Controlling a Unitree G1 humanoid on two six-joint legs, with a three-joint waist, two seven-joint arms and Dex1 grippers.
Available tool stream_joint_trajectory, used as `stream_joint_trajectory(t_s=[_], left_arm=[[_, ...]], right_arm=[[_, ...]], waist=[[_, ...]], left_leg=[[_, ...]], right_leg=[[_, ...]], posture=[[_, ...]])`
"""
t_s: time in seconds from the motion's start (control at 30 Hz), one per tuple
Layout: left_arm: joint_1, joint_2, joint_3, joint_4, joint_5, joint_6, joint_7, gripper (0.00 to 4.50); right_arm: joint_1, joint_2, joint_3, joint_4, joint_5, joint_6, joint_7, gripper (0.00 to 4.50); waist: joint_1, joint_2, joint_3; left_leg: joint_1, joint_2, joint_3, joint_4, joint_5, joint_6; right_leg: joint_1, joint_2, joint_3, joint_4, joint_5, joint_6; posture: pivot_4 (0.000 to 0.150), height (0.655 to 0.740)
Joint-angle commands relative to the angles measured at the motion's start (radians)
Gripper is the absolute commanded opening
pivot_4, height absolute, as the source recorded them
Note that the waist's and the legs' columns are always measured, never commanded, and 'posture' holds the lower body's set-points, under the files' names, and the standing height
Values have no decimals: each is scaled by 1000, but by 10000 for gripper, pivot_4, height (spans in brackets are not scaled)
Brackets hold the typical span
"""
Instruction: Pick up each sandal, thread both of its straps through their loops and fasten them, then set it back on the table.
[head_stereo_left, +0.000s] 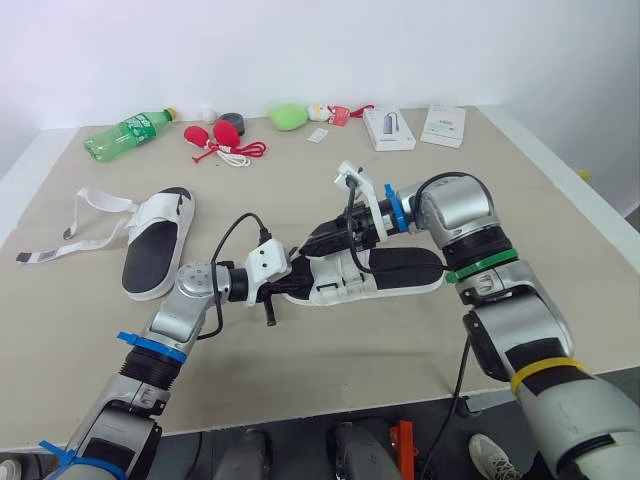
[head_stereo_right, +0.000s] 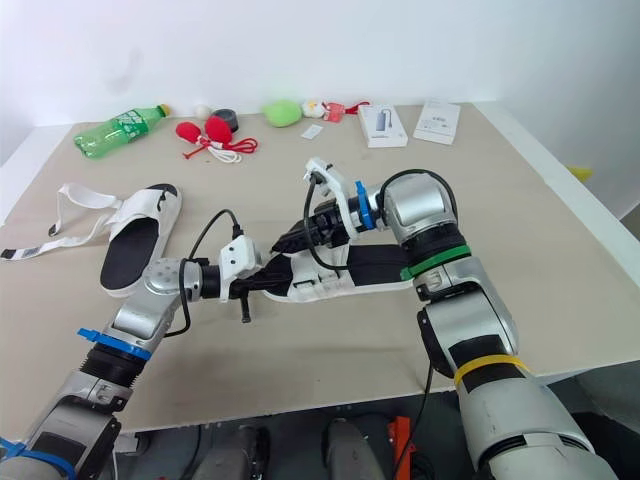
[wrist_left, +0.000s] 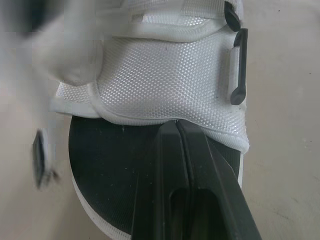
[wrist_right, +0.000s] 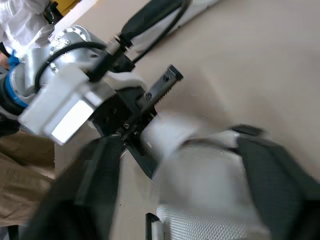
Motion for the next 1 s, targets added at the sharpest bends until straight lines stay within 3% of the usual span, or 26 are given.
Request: stream_joint_trajectory(t_s=[0.03,0.2,0.4,0.7,0.8,1.0], left_arm=[[14,-4,-12,-23,0,10,0,0],[16,-1,-11,-26,-2,14,4,0],[22,1,-12,-36,-5,21,4,0],[25,5,-15,-41,-5,26,0,0],[24,7,-16,-42,-5,27,-1,0],[24,16,-17,-42,-5,30,-7,0]], right_arm=[[-45,16,-41,19,40,46,-14,19983],[-46,6,-32,14,55,78,-11,692],[-4,-58,2,-84,64,103,20,692],[129,-168,-13,-387,110,117,-16,692],[203,-171,-54,-503,92,4,-101,692],[389,-118,-128,-661,-3,-487,-308,692]], waist=[[0,0,0],[0,0,0],[0,0,0],[1,0,0],[1,0,0],[1,0,0]], left_leg=[[0,0,0,0,0,0],[0,0,0,0,0,0],[-1,0,-1,0,0,0],[-2,-1,-1,0,0,0],[-2,-1,-1,0,0,0],[-2,0,-1,1,0,0]], right_leg=[[0,0,0,0,0,0],[0,-1,0,0,0,0],[0,-1,-1,0,0,0],[-1,-1,-1,0,0,0],[-1,-1,-1,0,-1,2],[-1,0,-1,0,-4,7]], posture=[[1500,7400],[1500,7400],[1500,7400],[1500,7400],[1500,7400],[1500,7400]])
